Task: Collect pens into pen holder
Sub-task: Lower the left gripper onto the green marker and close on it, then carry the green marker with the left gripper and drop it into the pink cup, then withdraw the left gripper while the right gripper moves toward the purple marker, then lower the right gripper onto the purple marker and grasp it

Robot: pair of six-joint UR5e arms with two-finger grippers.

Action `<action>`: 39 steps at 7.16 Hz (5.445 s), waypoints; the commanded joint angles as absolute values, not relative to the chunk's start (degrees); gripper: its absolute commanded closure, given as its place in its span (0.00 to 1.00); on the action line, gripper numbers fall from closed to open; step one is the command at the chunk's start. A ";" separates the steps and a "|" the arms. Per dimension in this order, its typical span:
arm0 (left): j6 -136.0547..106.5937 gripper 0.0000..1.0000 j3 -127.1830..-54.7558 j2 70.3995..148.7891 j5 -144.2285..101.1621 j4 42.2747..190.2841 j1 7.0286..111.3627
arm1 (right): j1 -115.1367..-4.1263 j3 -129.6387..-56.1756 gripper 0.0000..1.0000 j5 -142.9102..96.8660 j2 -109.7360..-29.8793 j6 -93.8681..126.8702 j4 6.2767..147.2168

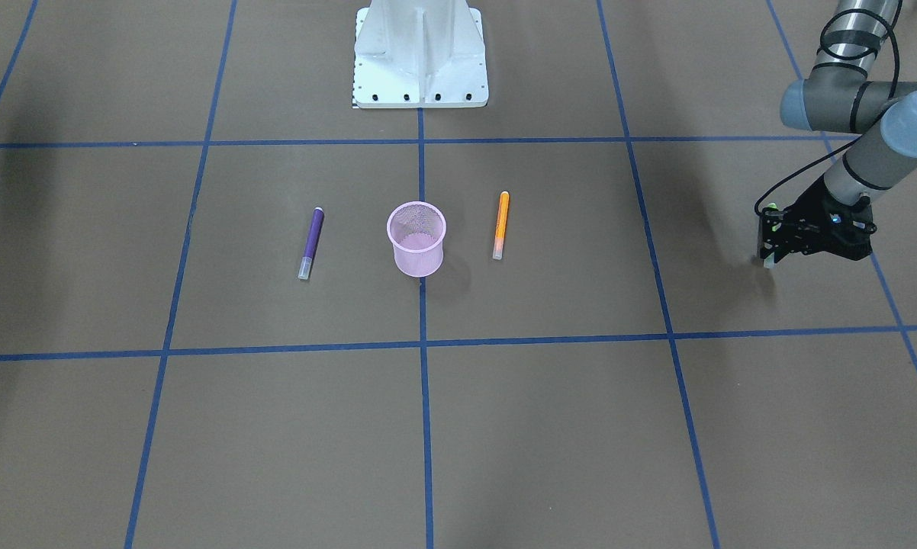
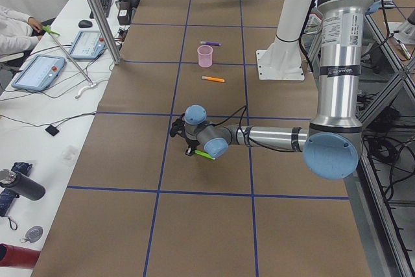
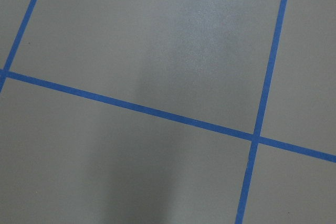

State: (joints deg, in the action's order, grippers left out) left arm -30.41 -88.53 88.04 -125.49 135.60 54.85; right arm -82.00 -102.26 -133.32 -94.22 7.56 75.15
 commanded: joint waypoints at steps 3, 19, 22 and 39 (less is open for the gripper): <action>-31.54 1.00 -97.91 98.55 -126.65 137.46 54.76 | -82.00 -102.30 0.00 -133.51 -94.22 7.56 75.15; -45.95 0.00 -81.56 125.24 -76.83 175.51 21.90 | -82.00 -103.53 0.00 -133.77 -92.73 9.91 75.15; -49.05 0.00 -82.79 119.83 -76.02 172.20 24.41 | -77.28 -110.02 0.00 -135.18 -91.42 25.76 75.32; -9.23 0.00 -108.63 81.83 -137.02 118.48 82.44 | -26.81 -100.56 0.26 -91.50 -68.03 80.76 75.23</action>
State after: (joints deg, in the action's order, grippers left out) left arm -9.23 -107.48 82.62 -137.15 118.34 82.42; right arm -27.99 -102.19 -91.90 -69.30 78.51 75.24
